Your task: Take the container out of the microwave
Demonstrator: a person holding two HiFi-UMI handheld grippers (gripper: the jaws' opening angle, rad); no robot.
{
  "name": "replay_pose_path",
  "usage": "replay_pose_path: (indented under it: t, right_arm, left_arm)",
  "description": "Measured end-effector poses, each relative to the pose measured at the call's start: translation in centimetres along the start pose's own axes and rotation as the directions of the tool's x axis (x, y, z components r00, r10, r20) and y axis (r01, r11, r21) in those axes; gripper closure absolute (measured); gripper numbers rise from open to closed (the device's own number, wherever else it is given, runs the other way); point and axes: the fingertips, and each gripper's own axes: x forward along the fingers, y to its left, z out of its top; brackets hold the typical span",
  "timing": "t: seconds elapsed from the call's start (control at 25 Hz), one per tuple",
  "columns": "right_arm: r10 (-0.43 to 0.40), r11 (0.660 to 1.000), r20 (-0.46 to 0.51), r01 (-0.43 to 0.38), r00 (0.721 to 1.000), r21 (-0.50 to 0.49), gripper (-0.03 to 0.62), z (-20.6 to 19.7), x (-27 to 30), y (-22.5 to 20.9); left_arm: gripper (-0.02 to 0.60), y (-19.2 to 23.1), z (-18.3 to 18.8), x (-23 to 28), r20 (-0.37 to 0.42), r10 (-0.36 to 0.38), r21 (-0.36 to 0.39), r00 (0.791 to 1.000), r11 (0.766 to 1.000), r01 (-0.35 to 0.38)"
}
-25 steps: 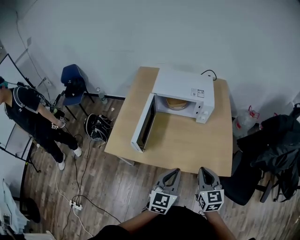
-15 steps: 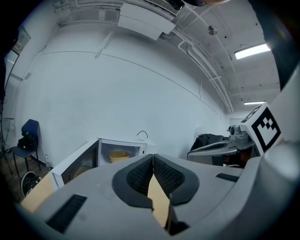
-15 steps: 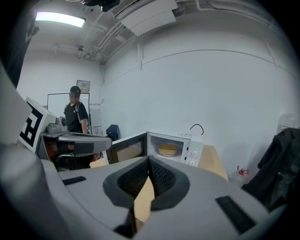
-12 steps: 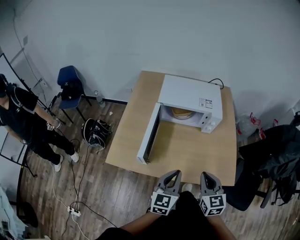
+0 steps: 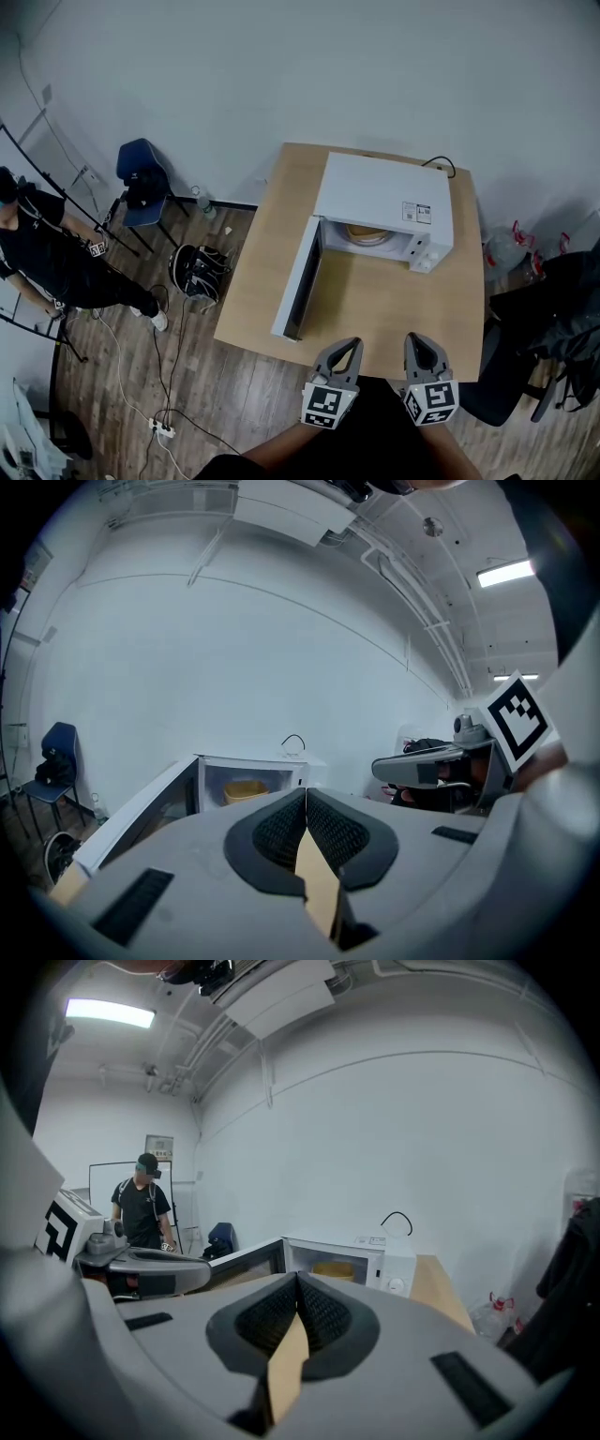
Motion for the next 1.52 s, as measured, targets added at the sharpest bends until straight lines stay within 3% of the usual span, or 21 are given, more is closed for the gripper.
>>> replay_pose_path:
  t: [0.28,0.48,0.76,0.92,1.08,1.2,1.52]
  right_arm:
    - [0.064,0.998,0.039,-0.063,0.997,-0.02,0.534,2.2,4.4,-2.4]
    - [0.097,0.995,0.026,-0.096,0.995,-0.039,0.534,2.4,6.6,-4.2]
    - [0.064,0.998,0.002,-0.064,0.998,0.012,0.534,2.2,9.1,-7.8]
    - [0.043,0.998,-0.008,-0.042,0.999,0.045,0.534,1.9,10.5,-10.1]
    - [0.035,0.997,-0.016,-0.033,0.999,0.072,0.534,1.5,11.3,-11.6]
    - [0.039,0.994,-0.014,-0.037,0.999,0.101,0.534,1.4,12.0,-12.5]
    - [0.057,0.989,-0.018,-0.054,0.998,0.139,0.534,1.1,13.7,-14.5]
  left_arm:
    - [0.569,2.8,0.4,5.6,-0.04,0.038,0.038,0.998,0.999,-0.036]
    - [0.569,4.4,0.4,10.0,-0.038,0.098,0.134,0.994,0.987,-0.092]
    - [0.569,6.2,-1.3,14.3,-0.118,0.131,0.085,0.984,0.989,-0.121]
    - [0.569,7.4,-1.5,17.1,-0.116,0.116,0.078,0.986,0.991,-0.108]
    - [0.569,8.2,-1.5,19.6,-0.099,0.094,0.088,0.991,0.993,-0.085]
    - [0.569,9.4,-1.4,21.4,-0.098,0.122,0.108,0.988,0.988,-0.112]
    - [0.569,12.8,-3.3,26.5,-0.167,0.17,0.123,0.971,0.981,-0.151]
